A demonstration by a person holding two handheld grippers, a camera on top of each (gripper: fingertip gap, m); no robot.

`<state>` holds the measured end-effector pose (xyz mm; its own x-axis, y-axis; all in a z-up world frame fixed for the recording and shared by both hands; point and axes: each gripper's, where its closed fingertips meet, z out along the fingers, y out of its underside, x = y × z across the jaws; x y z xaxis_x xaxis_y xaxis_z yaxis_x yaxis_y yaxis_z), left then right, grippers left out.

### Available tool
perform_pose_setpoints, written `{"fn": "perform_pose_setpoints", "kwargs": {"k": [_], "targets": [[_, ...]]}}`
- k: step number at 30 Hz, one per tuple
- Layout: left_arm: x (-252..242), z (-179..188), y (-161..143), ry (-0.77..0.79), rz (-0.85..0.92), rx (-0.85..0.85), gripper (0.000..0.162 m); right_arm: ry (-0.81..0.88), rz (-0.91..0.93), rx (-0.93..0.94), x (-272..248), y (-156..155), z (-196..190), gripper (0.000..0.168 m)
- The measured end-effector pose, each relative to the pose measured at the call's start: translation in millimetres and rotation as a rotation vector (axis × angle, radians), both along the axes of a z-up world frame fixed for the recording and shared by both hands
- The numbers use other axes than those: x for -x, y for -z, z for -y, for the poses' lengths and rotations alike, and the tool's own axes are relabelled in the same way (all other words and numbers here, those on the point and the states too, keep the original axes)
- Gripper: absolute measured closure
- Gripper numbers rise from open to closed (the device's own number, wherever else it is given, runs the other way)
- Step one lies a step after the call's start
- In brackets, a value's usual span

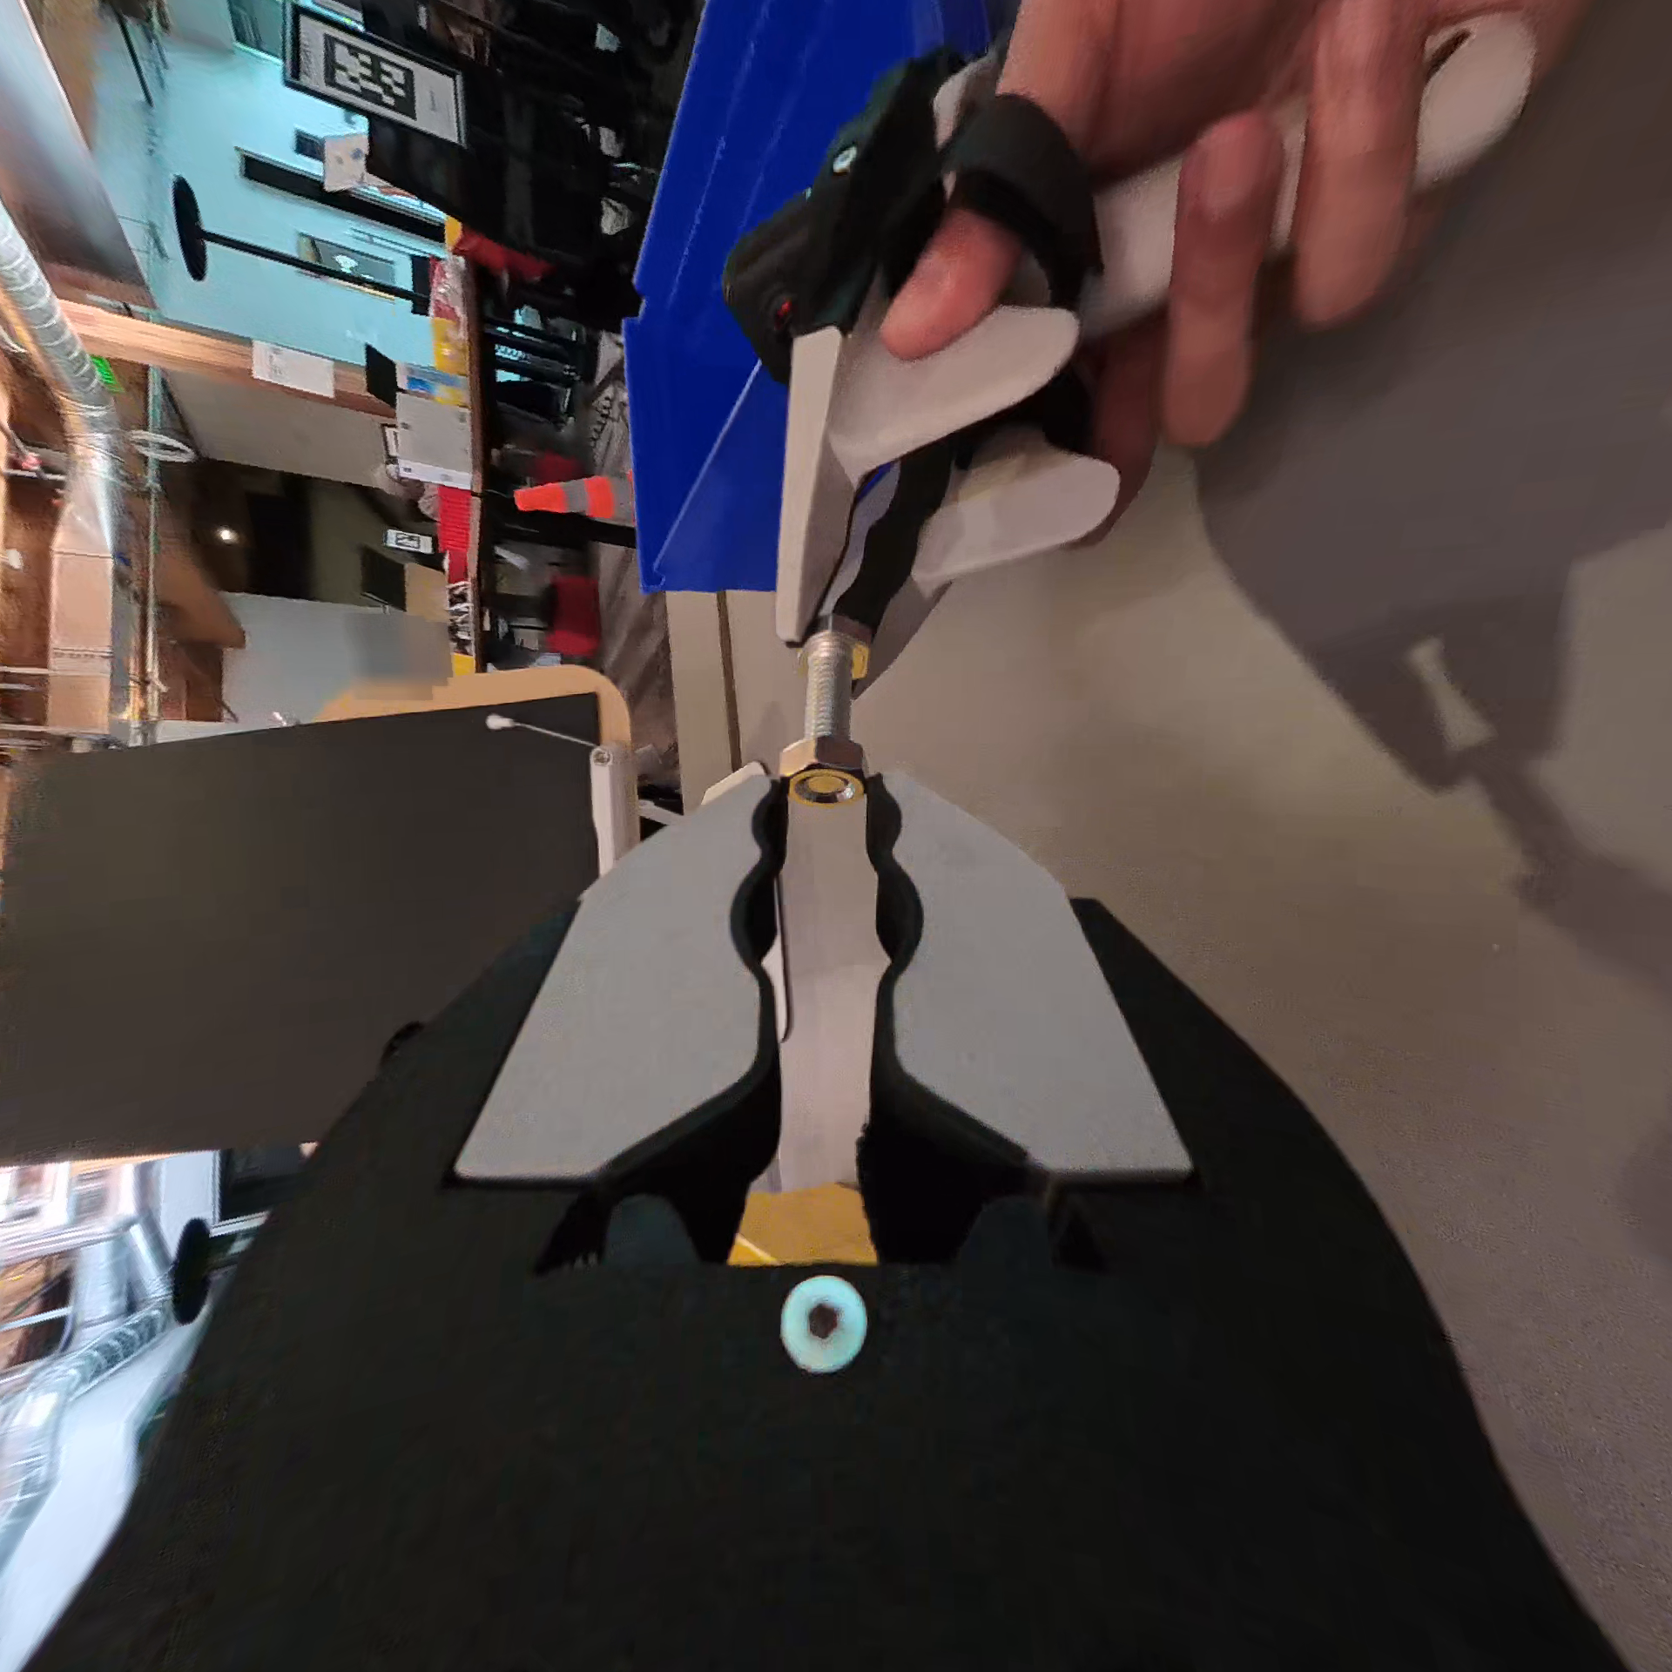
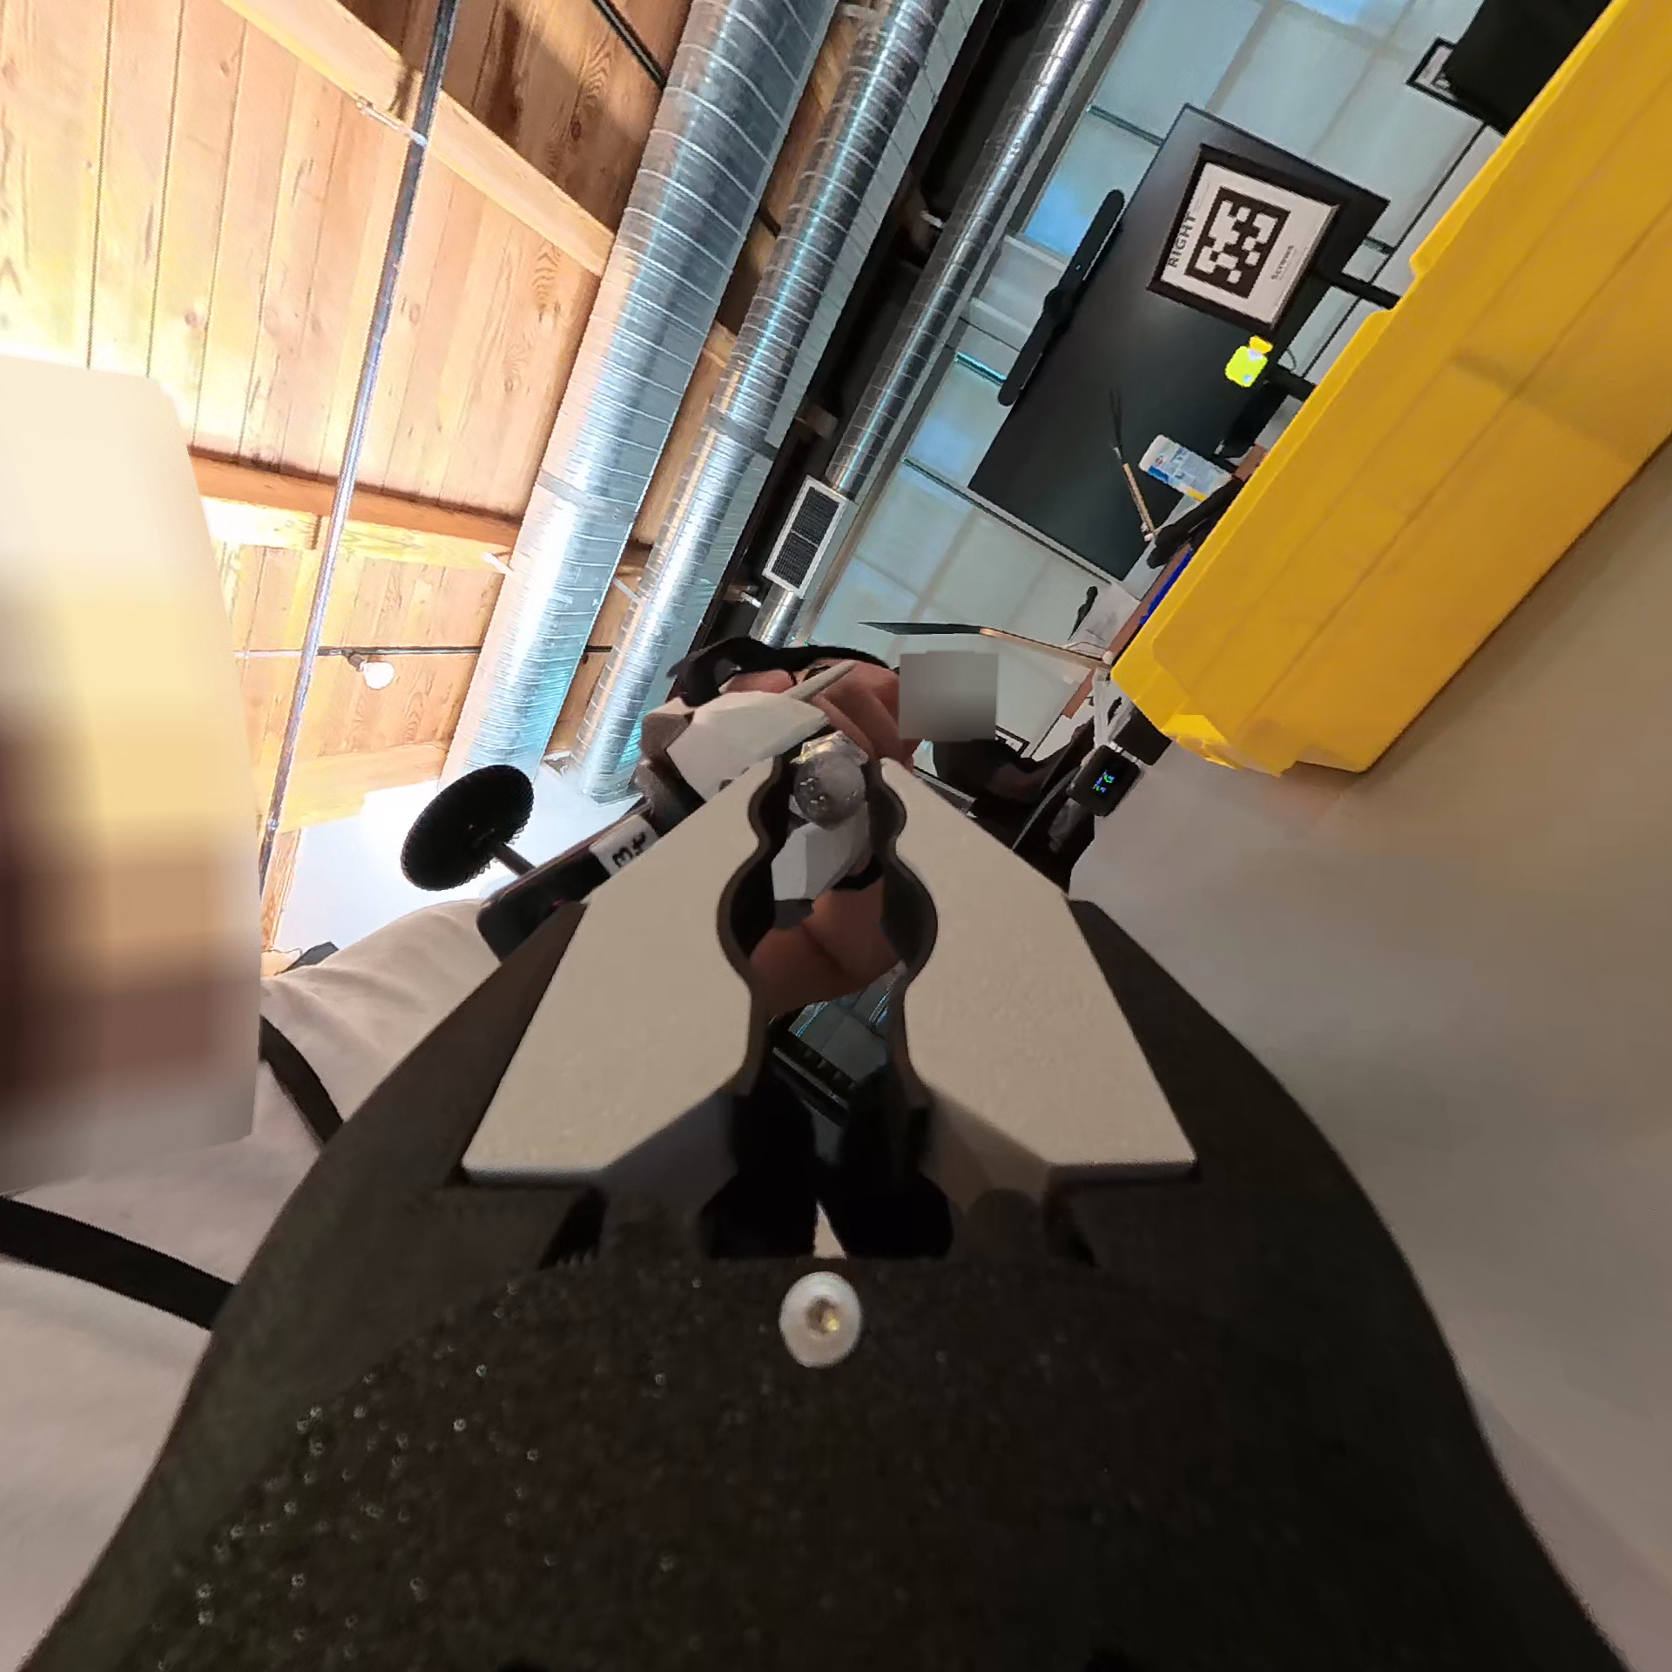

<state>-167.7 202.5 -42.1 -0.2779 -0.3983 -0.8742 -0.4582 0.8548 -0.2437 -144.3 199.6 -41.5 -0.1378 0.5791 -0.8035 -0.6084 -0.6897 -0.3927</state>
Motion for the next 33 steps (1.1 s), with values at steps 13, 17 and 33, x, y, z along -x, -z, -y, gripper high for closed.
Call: {"fn": "perform_pose_setpoints", "kwargs": {"k": [13, 17, 33], "targets": [[0, -1, -2, -0.441, 0.410, 2.037, 0.117, 0.089, 0.125, -0.041, -10, 3, -4, 0.153], [-1, 8, 13, -0.533, 0.367, 2.288, 0.121, 0.092, 0.162, -0.046, -8, 5, -4, 0.152], [1, 4, 1, -0.370, 0.359, 2.242, 0.162, 0.070, 0.150, -0.036, 1, 6, -3, 0.153]]}}
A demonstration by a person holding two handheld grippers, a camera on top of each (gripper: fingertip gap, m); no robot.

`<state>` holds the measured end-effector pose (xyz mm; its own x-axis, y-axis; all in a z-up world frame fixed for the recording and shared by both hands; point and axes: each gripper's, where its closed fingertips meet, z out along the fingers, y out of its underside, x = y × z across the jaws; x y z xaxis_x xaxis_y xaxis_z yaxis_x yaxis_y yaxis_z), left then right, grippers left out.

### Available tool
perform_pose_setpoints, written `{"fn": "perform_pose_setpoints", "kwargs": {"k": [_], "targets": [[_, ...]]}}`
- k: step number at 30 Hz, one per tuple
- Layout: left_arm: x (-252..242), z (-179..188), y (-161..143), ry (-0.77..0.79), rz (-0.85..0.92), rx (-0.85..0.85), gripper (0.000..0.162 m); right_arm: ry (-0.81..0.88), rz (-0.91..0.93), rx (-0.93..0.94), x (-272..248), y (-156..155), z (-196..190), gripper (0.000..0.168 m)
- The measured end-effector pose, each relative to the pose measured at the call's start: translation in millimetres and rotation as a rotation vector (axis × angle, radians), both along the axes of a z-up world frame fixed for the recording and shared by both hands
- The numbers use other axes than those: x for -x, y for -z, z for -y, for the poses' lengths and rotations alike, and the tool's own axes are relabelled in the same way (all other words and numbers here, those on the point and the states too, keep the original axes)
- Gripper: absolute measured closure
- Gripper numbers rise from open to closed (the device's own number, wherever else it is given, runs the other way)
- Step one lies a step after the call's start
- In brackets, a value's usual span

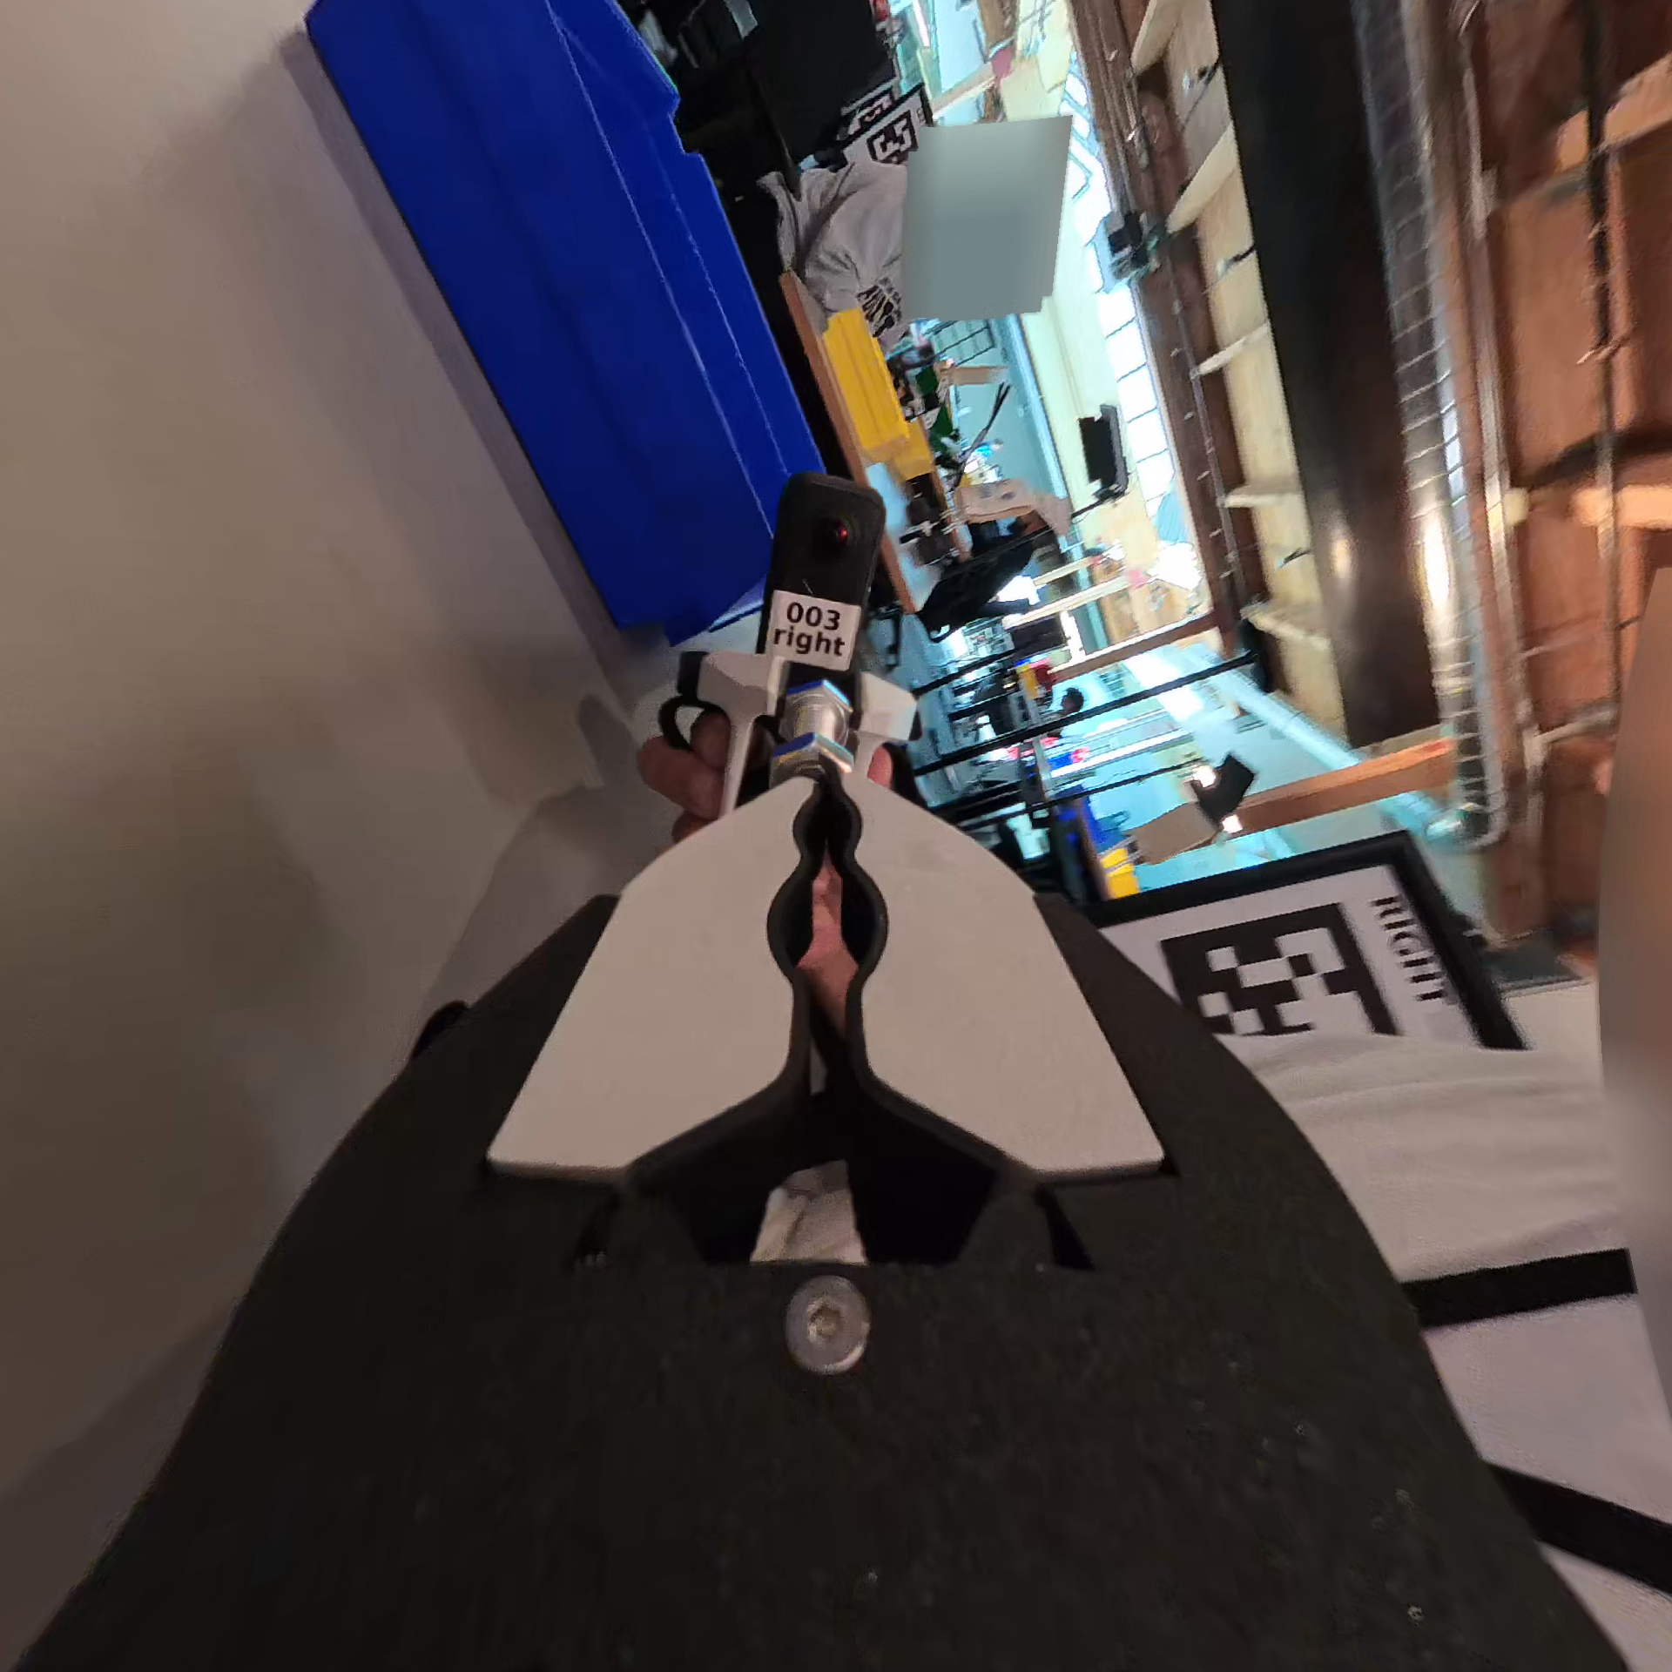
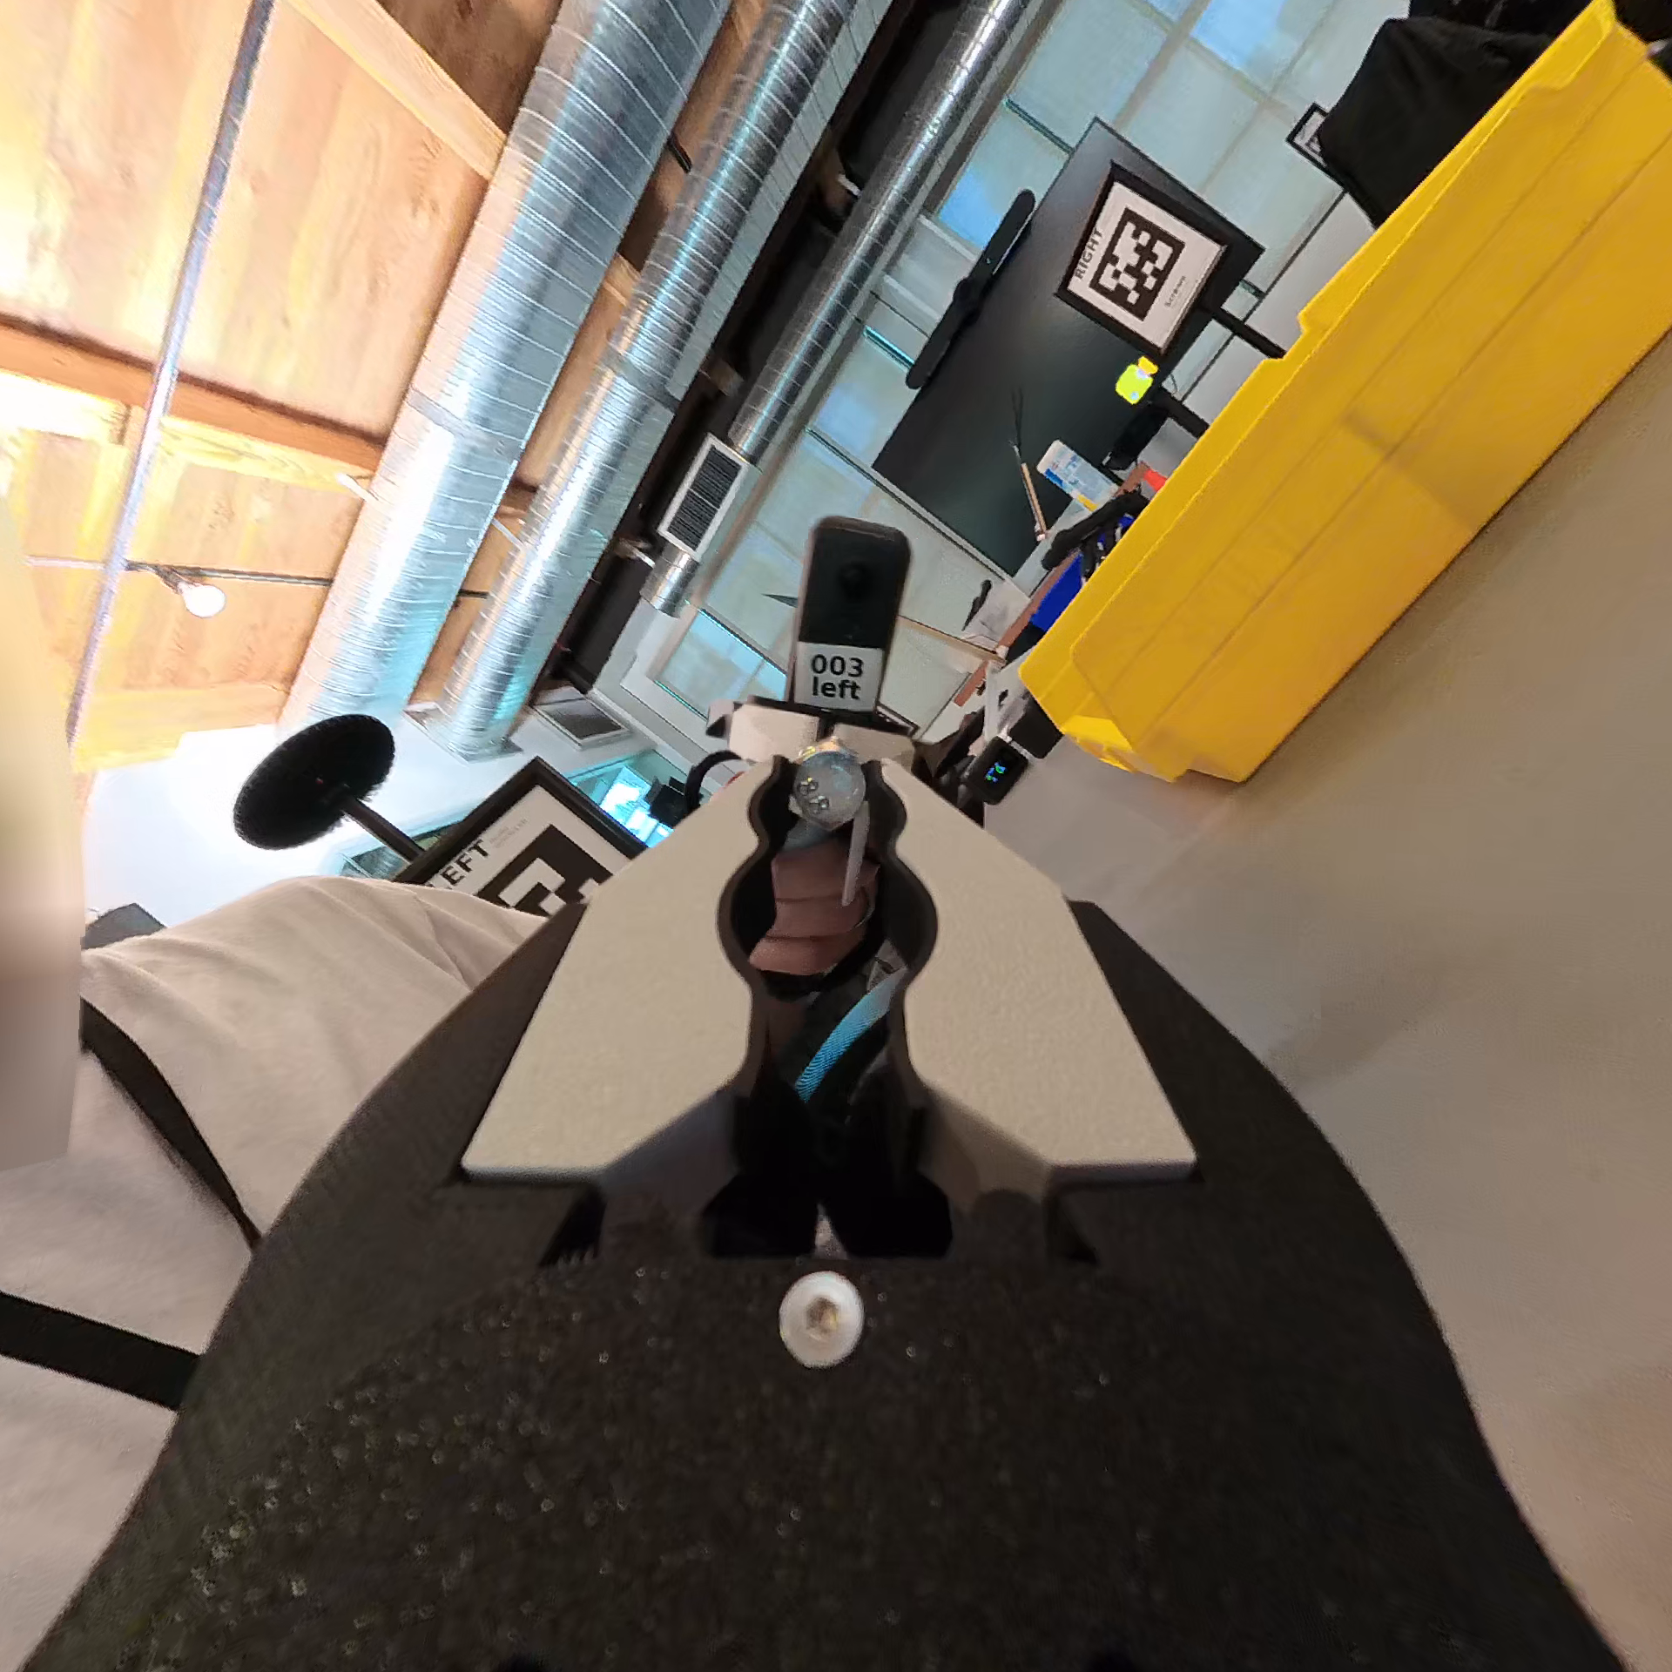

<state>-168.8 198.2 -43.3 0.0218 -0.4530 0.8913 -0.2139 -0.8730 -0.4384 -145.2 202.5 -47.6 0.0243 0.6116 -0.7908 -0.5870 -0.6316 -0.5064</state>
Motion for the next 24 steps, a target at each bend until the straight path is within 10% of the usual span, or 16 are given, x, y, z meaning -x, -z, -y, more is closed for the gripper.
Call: {"fn": "perform_pose_setpoints", "kwargs": {"k": [12, 18, 24], "targets": [[-1, 0, 1, -0.002, -0.011, 0.008, 0.122, 0.005, 0.022, -0.004, 0, 1, 0, 0.153], [-4, 5, 7, 0.034, -0.020, 0.040, 0.145, -0.010, 0.044, -0.010, 7, 2, 2, 0.152], [-5, 9, 3, 0.075, -0.110, -0.704, 0.145, -0.041, -0.055, 0.004, 7, -4, 3, 0.152]]}}
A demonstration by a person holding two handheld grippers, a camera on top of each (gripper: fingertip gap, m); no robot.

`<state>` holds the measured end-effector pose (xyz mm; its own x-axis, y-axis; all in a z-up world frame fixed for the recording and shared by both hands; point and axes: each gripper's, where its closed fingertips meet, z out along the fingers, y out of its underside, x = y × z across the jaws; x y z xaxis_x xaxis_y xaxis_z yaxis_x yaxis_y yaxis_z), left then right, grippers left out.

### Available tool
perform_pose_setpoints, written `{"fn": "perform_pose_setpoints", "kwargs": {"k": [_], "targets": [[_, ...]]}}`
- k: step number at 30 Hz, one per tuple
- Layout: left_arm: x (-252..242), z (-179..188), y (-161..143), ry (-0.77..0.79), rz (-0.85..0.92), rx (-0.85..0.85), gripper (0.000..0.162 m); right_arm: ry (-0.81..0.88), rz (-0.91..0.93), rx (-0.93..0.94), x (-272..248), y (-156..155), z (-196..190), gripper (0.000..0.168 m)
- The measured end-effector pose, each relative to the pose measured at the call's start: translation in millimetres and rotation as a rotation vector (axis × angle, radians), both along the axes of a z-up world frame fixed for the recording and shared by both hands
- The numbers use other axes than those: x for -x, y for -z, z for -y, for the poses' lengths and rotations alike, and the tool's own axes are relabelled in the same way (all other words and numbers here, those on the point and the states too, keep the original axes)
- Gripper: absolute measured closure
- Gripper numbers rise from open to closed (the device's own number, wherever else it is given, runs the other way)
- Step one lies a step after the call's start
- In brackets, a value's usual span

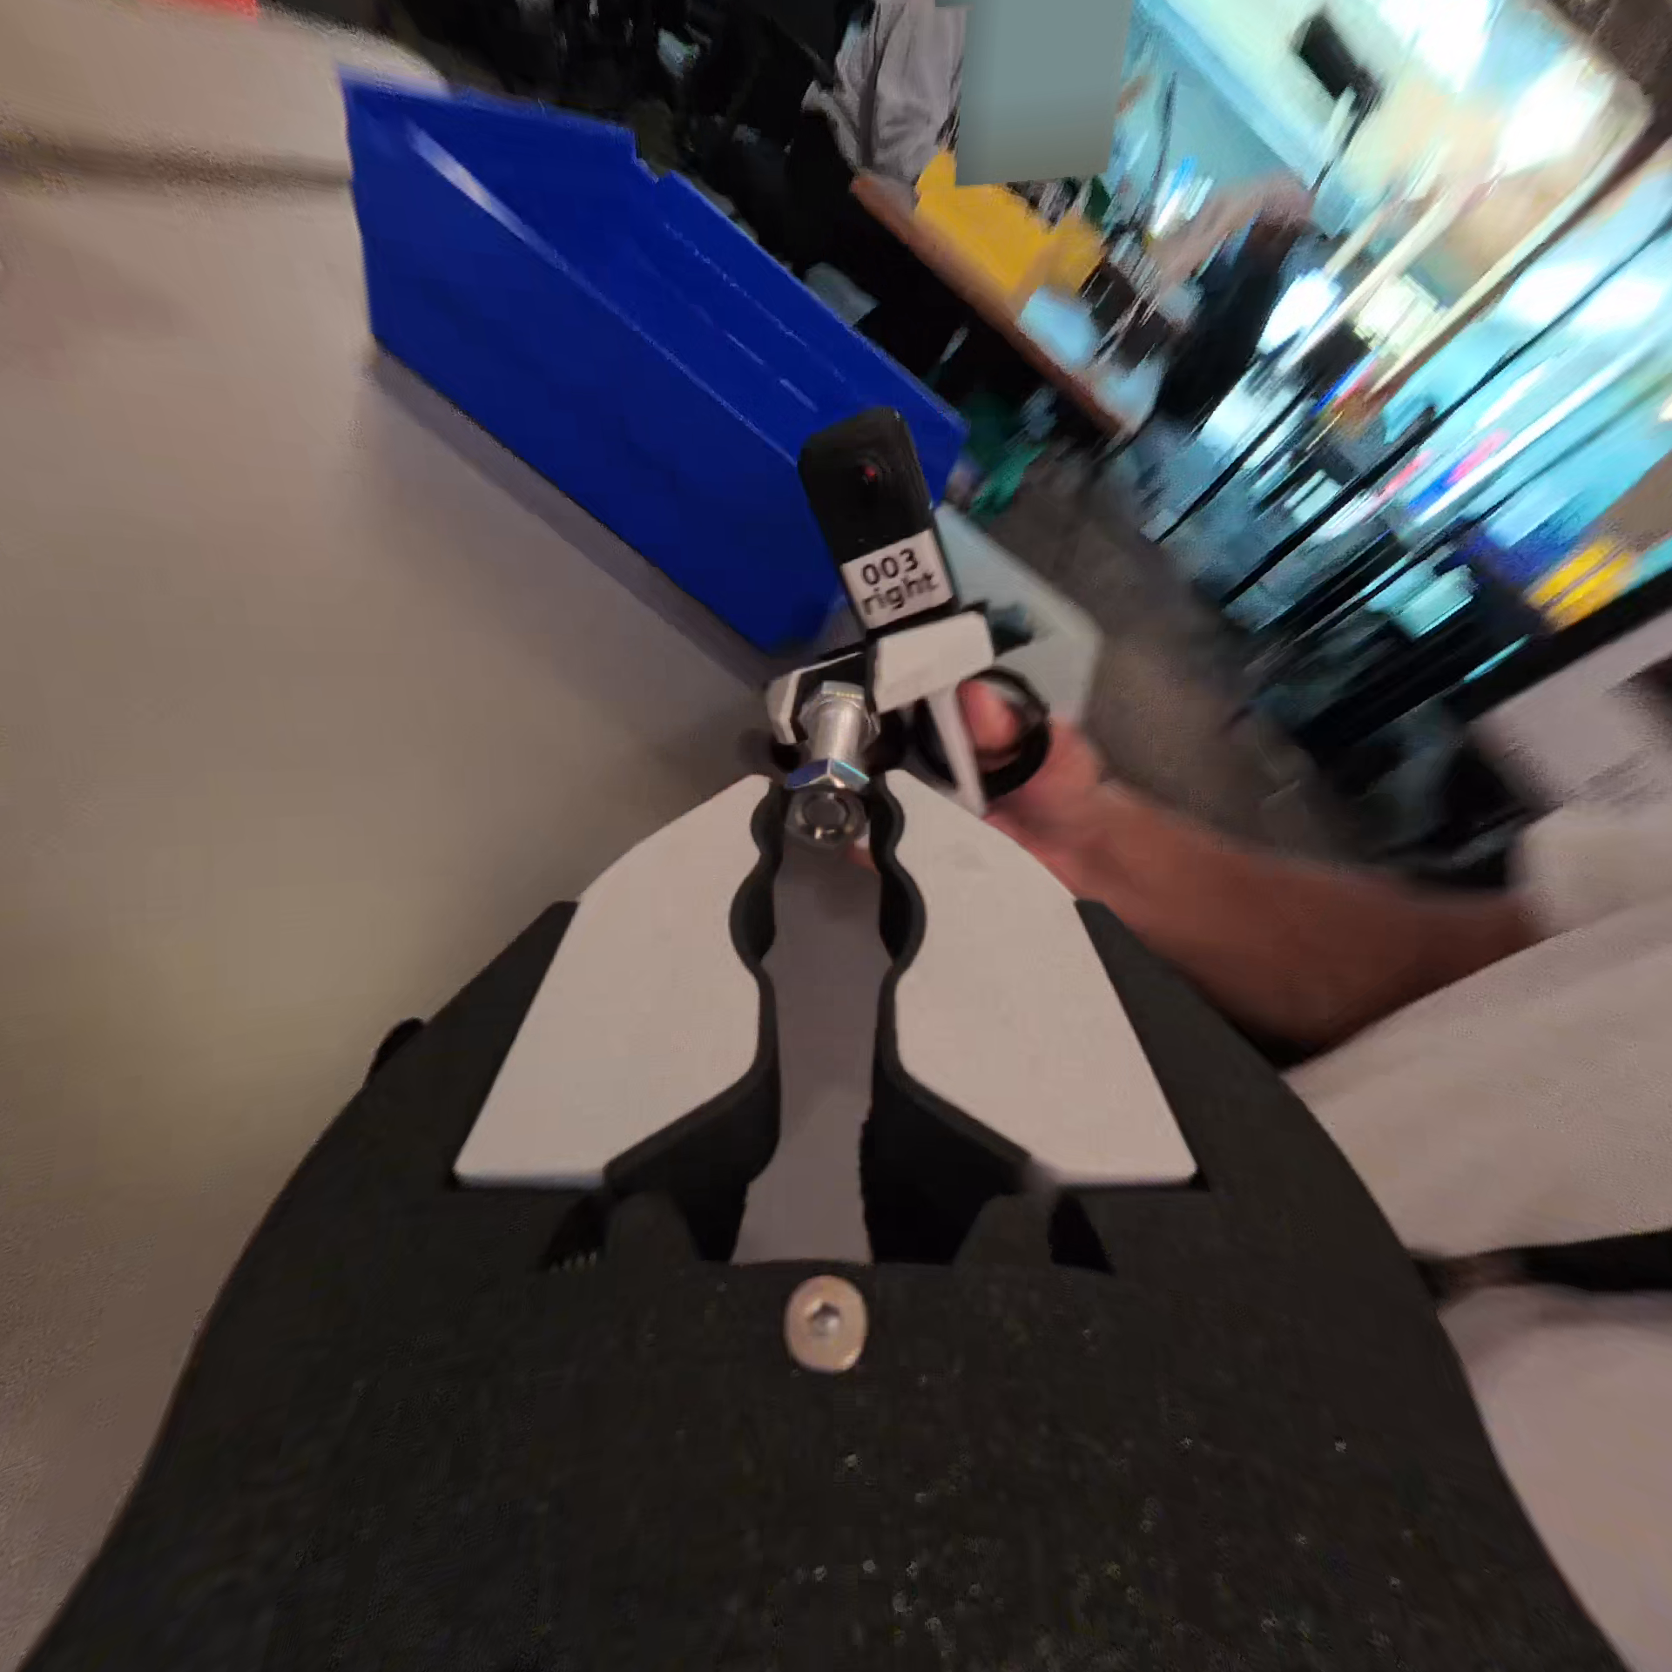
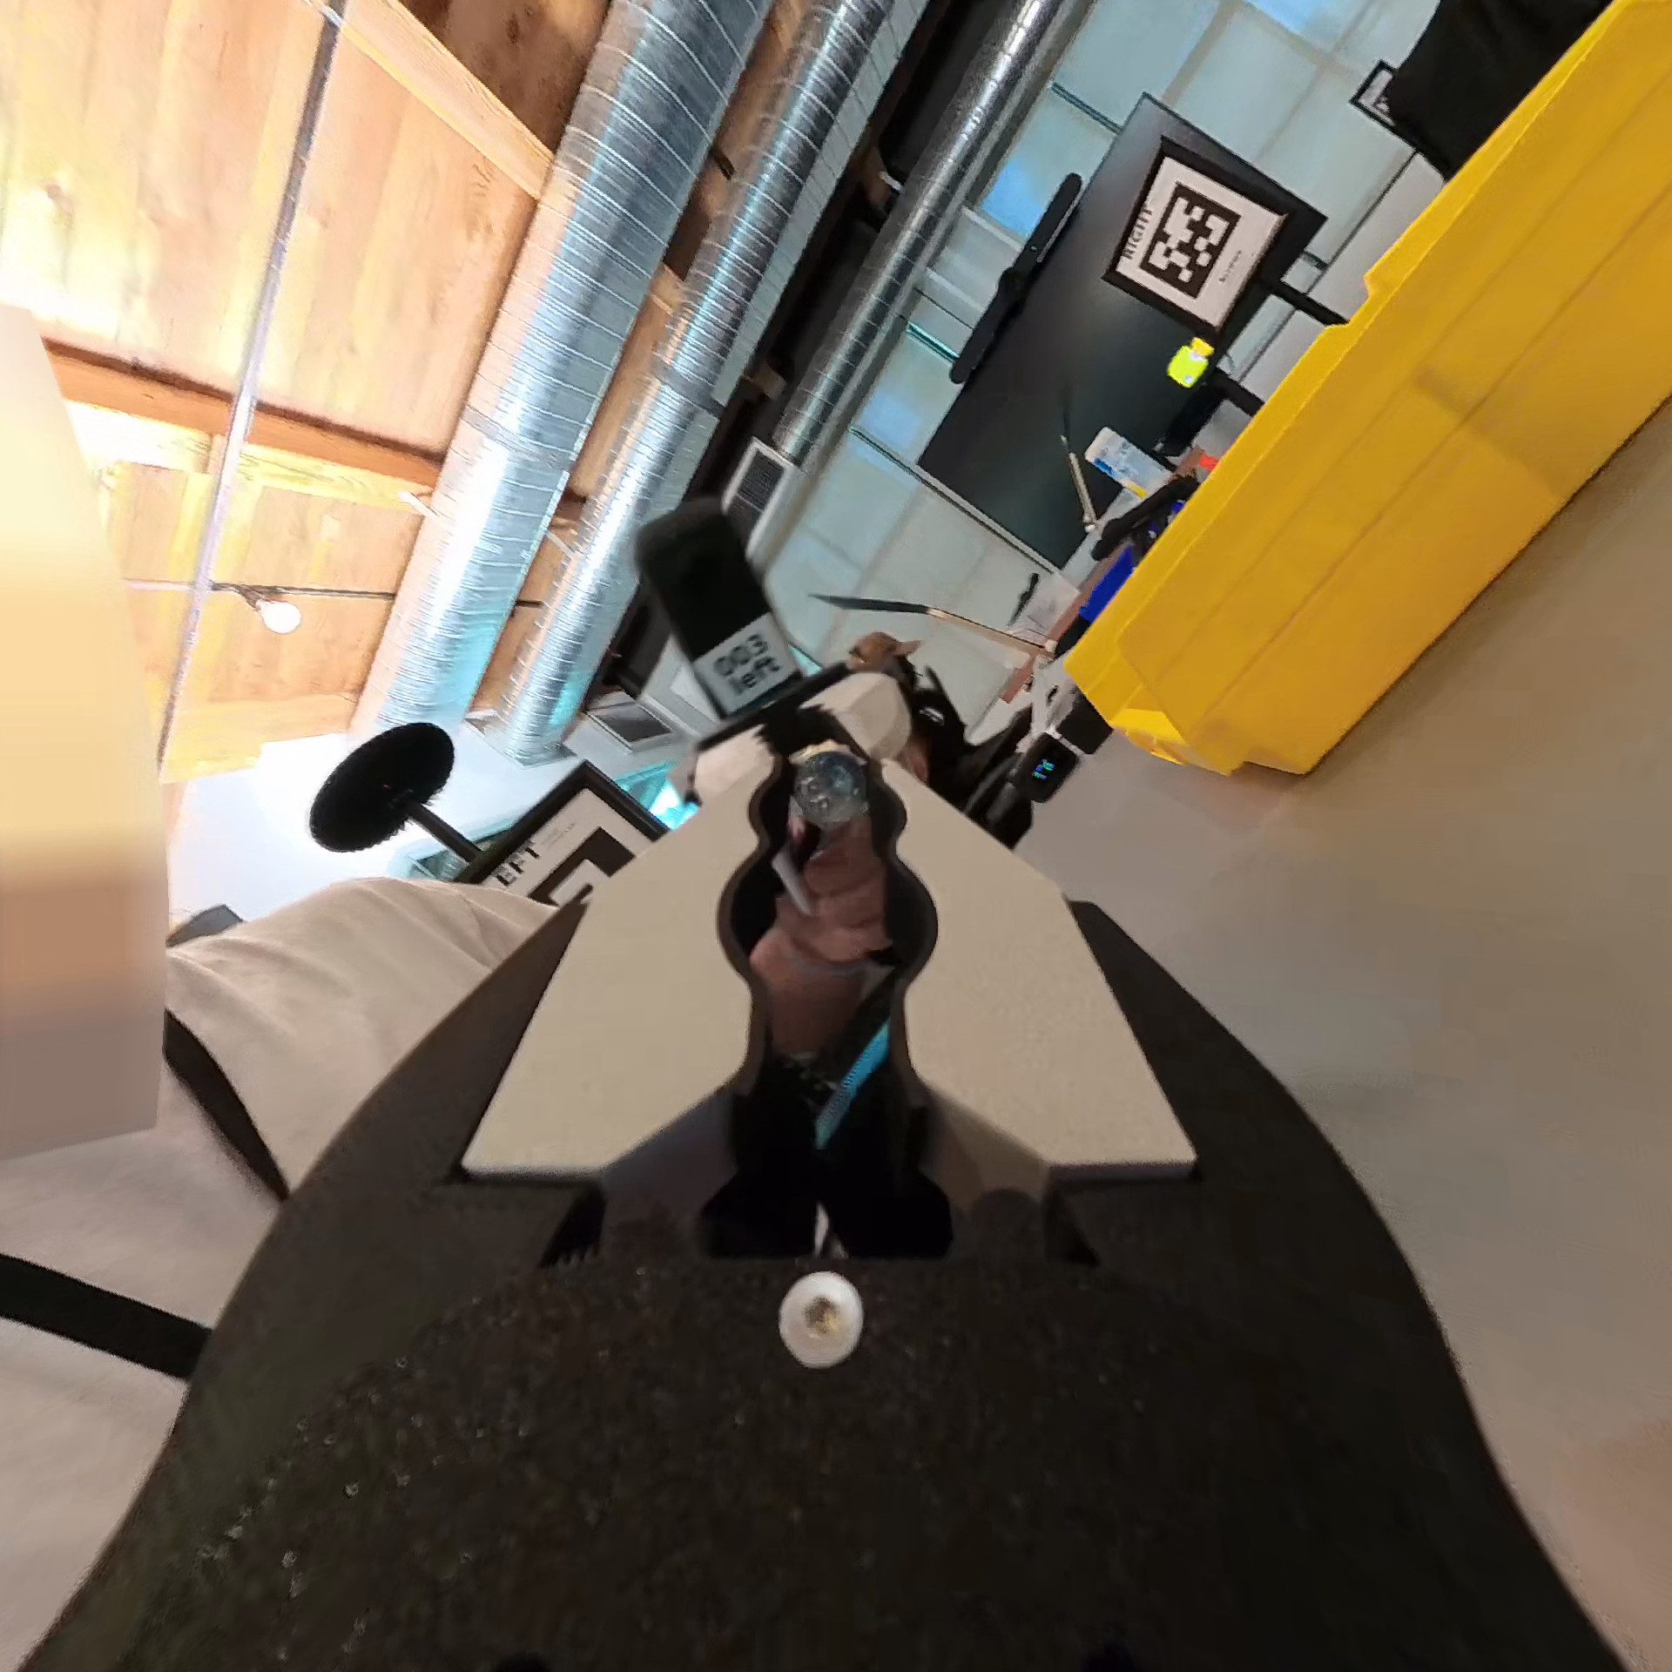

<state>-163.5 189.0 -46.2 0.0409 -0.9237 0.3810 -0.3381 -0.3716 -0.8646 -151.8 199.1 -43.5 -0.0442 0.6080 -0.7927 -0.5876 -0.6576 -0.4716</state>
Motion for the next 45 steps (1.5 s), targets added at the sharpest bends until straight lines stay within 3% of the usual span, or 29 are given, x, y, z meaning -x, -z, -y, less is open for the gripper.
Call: {"fn": "perform_pose_setpoints", "kwargs": {"k": [8, 11, 14, 16, 18, 19, 21, 26, 30, 32, 36, 41, 43, 45], "targets": [[-2, -9, -4, 0.292, -0.248, -1.787, 0.144, -0.037, -0.144, 0.060, -2, -2, -1, 0.153], [-9, -15, -8, 0.402, -0.258, -2.141, 0.144, -0.030, -0.177, 0.071, -7, -2, -3, 0.153], [-14, -22, -11, 0.430, -0.271, -2.218, 0.144, -0.006, -0.162, 0.064, -11, -2, -5, 0.153], [-13, -24, -8, 0.400, -0.288, -2.098, 0.141, 0.022, -0.146, 0.046, -14, -3, -6, 0.152], [-9, -23, -4, 0.339, -0.292, -1.852, 0.112, 0.041, -0.112, 0.033, -15, -3, -6, 0.153], [-6, -22, -2, 0.296, -0.283, -1.678, 0.105, 0.065, -0.081, 0.026, -16, -2, -7, 0.153], [-1, -16, 3, 0.198, -0.253, -1.246, 0.105, 0.103, -0.038, 0.004, -18, -2, -7, 0.153], [-2, -10, -9, -0.034, -0.012, 0.034, 0.107, 0.203, 0.067, -0.058, -25, -4, -10, 0.152], [2, -19, -17, -0.005, 0.146, 0.901, 0.110, 0.269, 0.243, -0.198, -22, -10, -5, 0.152], [2, -20, -5, -0.007, 0.101, 1.067, 0.110, 0.283, 0.300, -0.275, -19, -16, 0, 0.152], [-2, -8, -7, 0.057, 0.062, 1.197, 0.111, 0.276, 0.347, -0.324, -13, -17, 3, 0.152], [-7, -3, -14, 0.096, 0.058, 1.254, 0.116, 0.253, 0.380, -0.334, -6, -13, 3, 0.152], [-6, -3, -15, 0.111, 0.062, 1.272, 0.137, 0.246, 0.384, -0.328, -5, -12, 3, 0.152], [-5, -4, -14, 0.108, 0.055, 1.259, 0.144, 0.235, 0.390, -0.315, -4, -9, 3, 0.152]]}}
